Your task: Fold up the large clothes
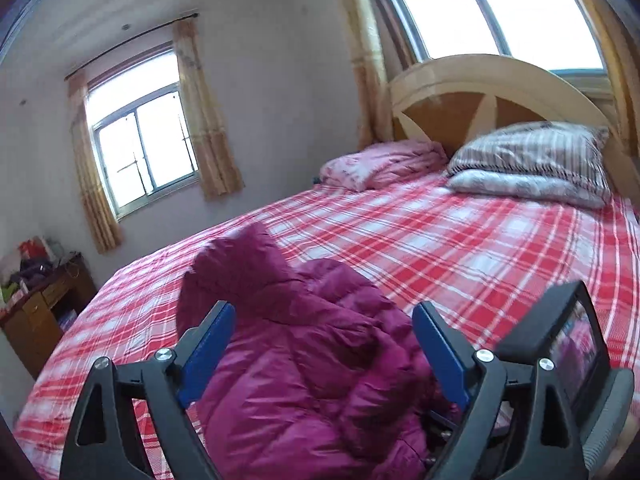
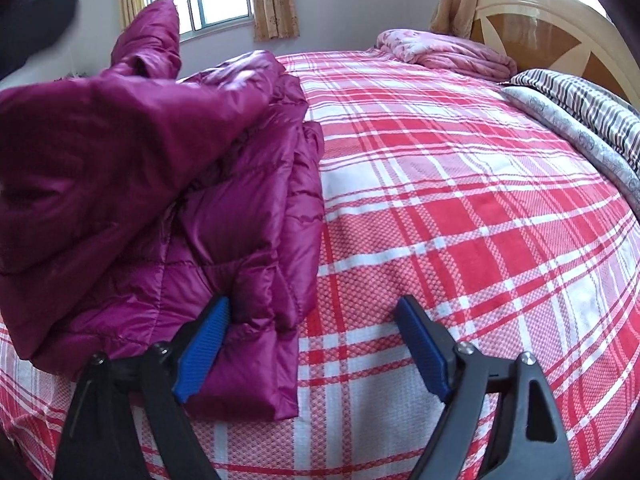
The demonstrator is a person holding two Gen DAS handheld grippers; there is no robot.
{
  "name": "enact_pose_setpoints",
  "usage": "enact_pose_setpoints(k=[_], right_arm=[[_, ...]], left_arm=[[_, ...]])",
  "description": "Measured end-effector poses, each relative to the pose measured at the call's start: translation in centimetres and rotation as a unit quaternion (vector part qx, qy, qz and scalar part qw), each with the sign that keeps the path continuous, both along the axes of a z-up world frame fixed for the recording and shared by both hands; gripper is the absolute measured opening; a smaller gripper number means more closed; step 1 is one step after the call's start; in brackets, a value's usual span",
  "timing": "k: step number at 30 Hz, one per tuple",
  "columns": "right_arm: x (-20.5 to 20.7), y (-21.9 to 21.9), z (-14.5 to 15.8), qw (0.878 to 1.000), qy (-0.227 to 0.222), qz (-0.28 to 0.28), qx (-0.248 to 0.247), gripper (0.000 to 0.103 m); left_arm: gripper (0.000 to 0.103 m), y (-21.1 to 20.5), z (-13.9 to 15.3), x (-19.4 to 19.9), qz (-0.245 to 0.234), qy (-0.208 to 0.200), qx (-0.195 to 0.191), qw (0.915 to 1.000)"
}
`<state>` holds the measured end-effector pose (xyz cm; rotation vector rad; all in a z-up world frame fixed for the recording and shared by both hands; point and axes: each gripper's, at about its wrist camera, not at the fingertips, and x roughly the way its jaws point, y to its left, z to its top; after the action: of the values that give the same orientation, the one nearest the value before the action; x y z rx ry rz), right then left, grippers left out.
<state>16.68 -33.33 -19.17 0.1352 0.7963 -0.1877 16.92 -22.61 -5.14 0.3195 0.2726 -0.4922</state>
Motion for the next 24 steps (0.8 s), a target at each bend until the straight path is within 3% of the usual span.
enact_pose_setpoints(k=[2, 5, 6, 8, 11, 15, 19, 21, 24], right_arm=[[0.0, 0.0, 0.0, 1.000, 0.000, 0.000, 0.001, 0.086], [0.0, 0.0, 0.0, 1.000, 0.000, 0.000, -0.002, 0.086], [0.0, 0.0, 0.0, 1.000, 0.000, 0.000, -0.002, 0.086], [0.0, -0.1, 0.1, 1.000, -0.002, 0.001, 0.001, 0.086], [-0.6, -0.6, 0.9, 1.000, -0.011, -0.012, 0.009, 0.084], [-3.3, -1.2, 5.6, 0.992, -0.103, -0.068, -0.019, 0.081], [-4.5, -0.5, 8.9, 0.984, -0.171, -0.051, 0.007, 0.081], [-2.9, 0.1, 8.4, 0.990, -0.139, -0.023, 0.024, 0.079], [-0.7, 0.7, 5.5, 0.995, -0.079, 0.022, 0.063, 0.049]], left_arm=[[0.091, 1.6, 0.0, 2.7, 0.075, 0.013, -0.006, 0.9971], [0.091, 3.3, -2.2, 7.2, 0.198, 0.039, 0.038, 0.9787], [0.091, 3.6, -3.3, 8.5, 0.207, 0.060, 0.051, 0.9751], [0.091, 4.0, -5.3, 10.1, 0.200, 0.095, 0.058, 0.9734], [0.091, 3.5, -6.2, 9.7, 0.174, 0.095, 0.048, 0.9789], [0.091, 1.3, -7.1, 8.8, 0.121, 0.084, 0.073, 0.9864], [0.091, 0.3, -8.1, 7.9, 0.097, 0.071, 0.092, 0.9885], [0.091, -0.1, -8.2, 7.8, 0.092, 0.070, 0.094, 0.9889], [0.091, 0.1, -8.1, 8.1, 0.086, 0.076, 0.091, 0.9892]])
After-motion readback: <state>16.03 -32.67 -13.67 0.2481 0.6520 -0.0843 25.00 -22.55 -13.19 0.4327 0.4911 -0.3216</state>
